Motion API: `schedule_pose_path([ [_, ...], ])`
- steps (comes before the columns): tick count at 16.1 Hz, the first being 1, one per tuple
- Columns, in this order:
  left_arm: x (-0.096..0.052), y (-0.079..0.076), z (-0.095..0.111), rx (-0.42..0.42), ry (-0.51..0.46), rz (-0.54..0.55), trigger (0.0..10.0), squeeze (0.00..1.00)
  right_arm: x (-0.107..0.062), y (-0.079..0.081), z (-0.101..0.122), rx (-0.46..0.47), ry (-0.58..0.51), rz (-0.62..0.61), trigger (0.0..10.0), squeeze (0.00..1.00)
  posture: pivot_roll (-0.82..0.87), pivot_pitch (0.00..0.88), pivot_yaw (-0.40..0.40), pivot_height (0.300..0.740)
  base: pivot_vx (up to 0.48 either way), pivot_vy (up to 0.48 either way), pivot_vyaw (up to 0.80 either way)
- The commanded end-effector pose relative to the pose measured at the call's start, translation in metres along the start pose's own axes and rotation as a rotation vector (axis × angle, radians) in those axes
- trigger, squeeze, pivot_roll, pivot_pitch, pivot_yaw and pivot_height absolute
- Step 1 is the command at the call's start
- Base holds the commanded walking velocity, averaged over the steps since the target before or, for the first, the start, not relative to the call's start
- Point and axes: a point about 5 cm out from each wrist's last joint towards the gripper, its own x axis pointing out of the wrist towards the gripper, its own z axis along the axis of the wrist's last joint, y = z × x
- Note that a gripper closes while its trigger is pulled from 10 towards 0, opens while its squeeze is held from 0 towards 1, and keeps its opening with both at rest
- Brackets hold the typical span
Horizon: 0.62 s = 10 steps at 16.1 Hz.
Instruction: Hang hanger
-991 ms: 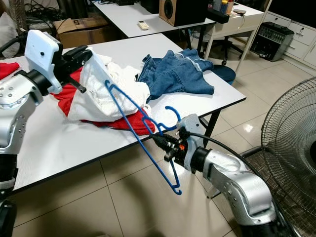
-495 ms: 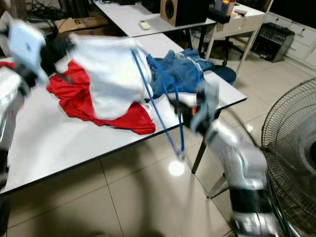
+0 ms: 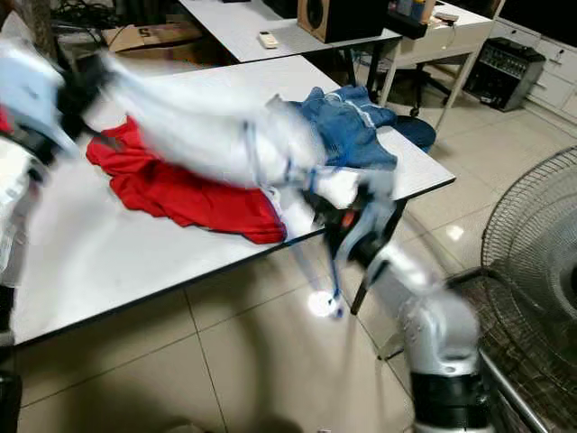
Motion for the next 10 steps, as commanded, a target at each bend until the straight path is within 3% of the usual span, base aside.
schedule_pose_path([
  [1,0.0,-0.002,0.012,0.026,-0.041,-0.035,0.0,0.0,-0.003,0.001,0.001,0.029,0.0,-0.014,0.0,0.0,-0.13,0.0,0.0,0.74,0.0,0.0,0.0],
  [5,-0.002,-0.005,0.009,0.029,-0.014,-0.057,0.0,0.0,-0.007,-0.001,-0.019,0.177,0.076,-0.058,0.0,0.0,-0.13,0.0,-0.001,0.74,0.0,0.0,0.0],
  [7,0.003,-0.009,0.016,0.003,-0.057,-0.061,0.0,0.0,-0.005,0.008,-0.022,0.3,0.065,0.015,0.0,0.0,-0.13,0.0,-0.001,0.74,0.0,0.0,0.0],
  [10,0.01,-0.014,0.021,-0.024,-0.077,-0.073,0.0,0.0,-0.006,0.028,-0.02,0.329,0.07,0.166,0.0,0.0,-0.12,0.0,0.009,0.74,0.0,0.0,0.0],
])
